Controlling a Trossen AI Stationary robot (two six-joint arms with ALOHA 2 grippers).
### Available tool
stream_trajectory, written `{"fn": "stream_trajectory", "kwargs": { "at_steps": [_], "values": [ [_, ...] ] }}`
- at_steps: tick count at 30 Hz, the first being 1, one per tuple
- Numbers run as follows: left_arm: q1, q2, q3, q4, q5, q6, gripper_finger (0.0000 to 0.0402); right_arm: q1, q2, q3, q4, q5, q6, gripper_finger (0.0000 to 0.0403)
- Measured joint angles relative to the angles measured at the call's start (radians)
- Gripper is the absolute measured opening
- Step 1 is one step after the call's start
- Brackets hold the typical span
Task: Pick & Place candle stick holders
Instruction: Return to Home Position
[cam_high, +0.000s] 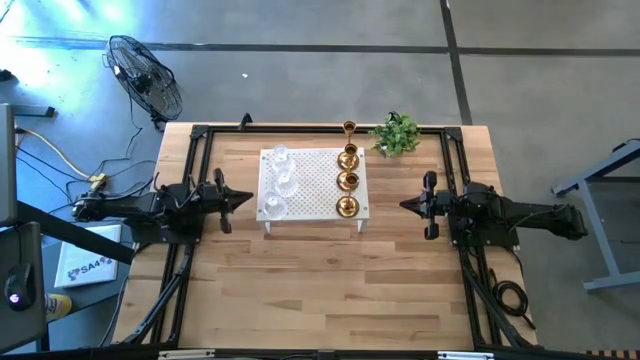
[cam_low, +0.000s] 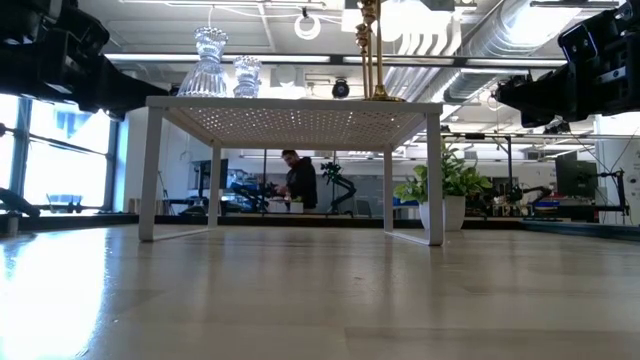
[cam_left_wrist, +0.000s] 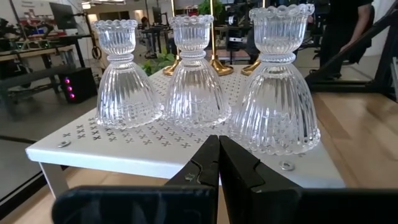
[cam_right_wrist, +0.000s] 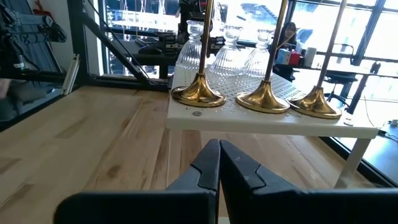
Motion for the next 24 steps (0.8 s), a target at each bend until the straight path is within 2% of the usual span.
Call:
{"fn": "stream_trajectory", "kwargs": {
  "at_steps": [24],
  "values": [
    [0.0, 0.0, -0.003, 0.023, 0.01, -0.001, 0.0001, 0.0, 0.0, 0.0, 0.0, 0.0, 0.0, 0.0]
  ]
}}
